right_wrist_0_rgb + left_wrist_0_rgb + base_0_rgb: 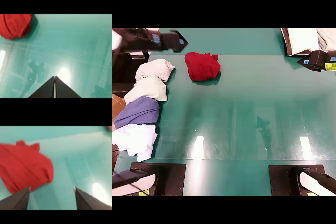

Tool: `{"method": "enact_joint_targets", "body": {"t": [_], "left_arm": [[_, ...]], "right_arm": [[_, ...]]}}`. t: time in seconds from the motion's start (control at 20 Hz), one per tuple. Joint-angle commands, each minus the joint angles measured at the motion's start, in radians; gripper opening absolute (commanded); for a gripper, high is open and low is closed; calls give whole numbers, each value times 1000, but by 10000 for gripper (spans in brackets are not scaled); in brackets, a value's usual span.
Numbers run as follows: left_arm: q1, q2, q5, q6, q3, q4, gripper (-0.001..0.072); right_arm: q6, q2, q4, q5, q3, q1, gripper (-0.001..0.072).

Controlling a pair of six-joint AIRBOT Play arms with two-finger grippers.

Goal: Fold the shirts.

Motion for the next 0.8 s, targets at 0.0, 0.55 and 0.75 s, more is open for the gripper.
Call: {"method": "enact_joint_targets", "body": {"t": [0.0,0.55,0.75], "left_arm": [[0,-206,69,-35,0,5,644],[0,-540,408,-92,5,-28,642],[0,-538,282,-82,133,-23,27]], "right_arm": [[0,0,1,-16,1,0,19],[1,0,9,0,1,1,19],[1,0,9,0,1,1,19]]}}
